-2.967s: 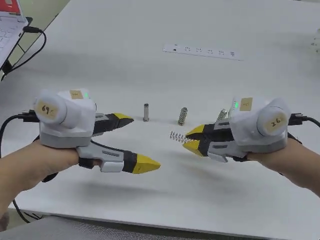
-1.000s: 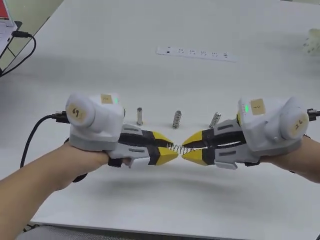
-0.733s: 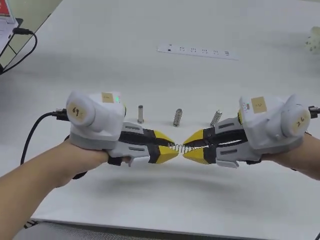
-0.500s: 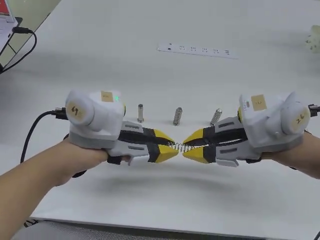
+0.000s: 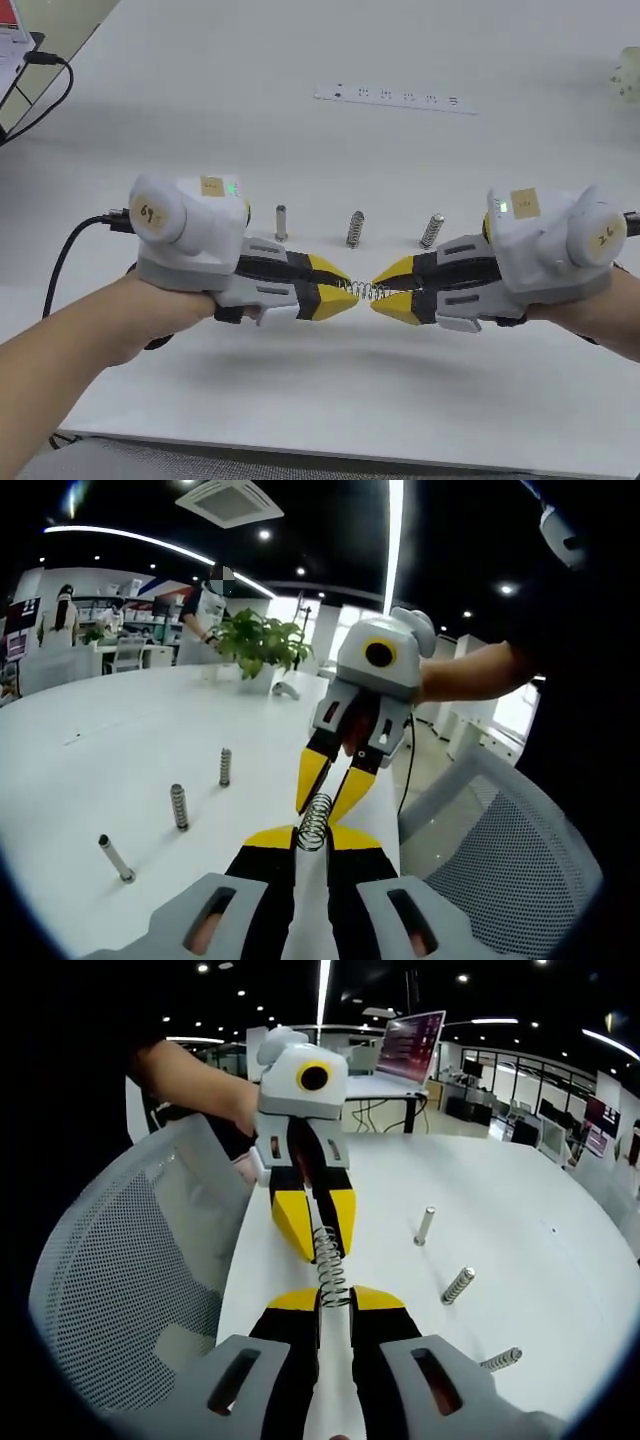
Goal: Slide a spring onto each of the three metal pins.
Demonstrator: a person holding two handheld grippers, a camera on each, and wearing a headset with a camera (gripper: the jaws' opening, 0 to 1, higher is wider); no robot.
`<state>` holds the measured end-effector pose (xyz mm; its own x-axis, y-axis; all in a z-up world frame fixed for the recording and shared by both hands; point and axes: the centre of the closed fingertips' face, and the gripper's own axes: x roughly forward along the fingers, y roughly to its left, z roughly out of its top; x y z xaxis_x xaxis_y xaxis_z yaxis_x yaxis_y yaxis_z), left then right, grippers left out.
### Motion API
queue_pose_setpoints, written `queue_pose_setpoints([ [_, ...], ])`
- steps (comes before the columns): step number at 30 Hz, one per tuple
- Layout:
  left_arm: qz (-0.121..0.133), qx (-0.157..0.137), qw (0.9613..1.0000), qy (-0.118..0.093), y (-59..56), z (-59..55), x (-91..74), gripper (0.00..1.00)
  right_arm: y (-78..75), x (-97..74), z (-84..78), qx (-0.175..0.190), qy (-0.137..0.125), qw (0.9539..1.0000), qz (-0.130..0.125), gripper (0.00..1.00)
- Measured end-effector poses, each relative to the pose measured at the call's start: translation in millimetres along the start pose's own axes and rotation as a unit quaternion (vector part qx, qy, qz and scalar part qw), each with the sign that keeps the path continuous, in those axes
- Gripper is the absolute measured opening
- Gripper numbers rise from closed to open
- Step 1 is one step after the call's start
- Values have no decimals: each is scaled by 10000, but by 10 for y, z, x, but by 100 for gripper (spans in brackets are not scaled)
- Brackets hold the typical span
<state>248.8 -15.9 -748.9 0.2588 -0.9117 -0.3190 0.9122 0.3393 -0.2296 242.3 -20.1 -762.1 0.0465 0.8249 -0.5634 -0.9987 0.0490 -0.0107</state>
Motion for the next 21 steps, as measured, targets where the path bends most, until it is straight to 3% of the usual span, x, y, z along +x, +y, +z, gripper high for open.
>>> queue_pose_setpoints([
  [12, -32, 95, 9999, 54, -9, 0, -10, 3, 14, -2, 3, 223, -15, 9997, -19, 8],
  [21, -30, 141, 9999, 53, -5, -2, -26, 3, -6, -16, 42, 90, -6, 10000, 6, 8],
])
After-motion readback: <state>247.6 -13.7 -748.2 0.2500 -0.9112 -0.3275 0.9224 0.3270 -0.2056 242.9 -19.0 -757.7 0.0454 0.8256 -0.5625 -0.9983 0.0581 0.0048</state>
